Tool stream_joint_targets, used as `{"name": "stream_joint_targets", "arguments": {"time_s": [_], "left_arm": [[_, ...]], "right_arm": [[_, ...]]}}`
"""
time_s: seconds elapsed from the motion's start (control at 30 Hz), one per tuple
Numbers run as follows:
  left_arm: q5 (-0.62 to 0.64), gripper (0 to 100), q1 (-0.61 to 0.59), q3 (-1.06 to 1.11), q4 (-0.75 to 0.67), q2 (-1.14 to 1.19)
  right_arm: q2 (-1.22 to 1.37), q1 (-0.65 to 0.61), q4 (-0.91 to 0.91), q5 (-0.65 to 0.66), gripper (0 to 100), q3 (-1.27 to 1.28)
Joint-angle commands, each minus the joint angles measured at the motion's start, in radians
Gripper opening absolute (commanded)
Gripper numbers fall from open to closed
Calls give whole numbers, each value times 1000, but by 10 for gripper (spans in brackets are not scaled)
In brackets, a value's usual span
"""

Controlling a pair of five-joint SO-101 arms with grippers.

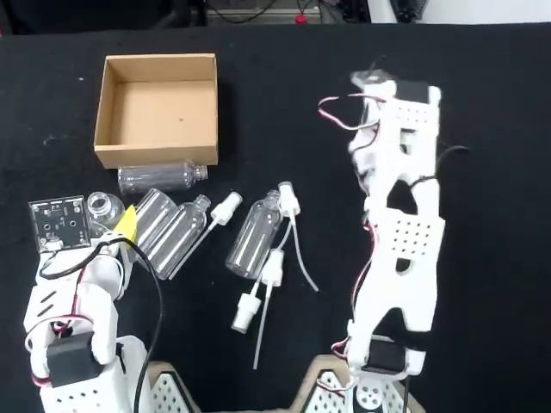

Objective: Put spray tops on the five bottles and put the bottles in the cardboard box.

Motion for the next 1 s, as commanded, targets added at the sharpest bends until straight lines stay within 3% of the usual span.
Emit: {"name": "stream_joint_targets", "arguments": {"time_s": [0.0, 0.33, 0.43, 0.63, 0.8, 0.97], "left_arm": [[-9, 216, -12, -28, -23, -8], [-9, 216, -12, -28, -23, -8], [-9, 216, -12, -28, -23, -8], [-9, 216, -12, -28, -23, -8], [-9, 216, -12, -28, -23, -8], [-9, 216, -12, -30, -21, -8]], "right_arm": [[-48, -21, 29, 114, 85, 36], [-160, -8, -97, 157, 84, 254], [-277, -18, -213, 155, 86, 469], [-645, -40, -623, 101, 122, 1066], [-800, -91, -628, 69, 274, 1241], [-806, -98, -621, 66, 279, 1221]]}}
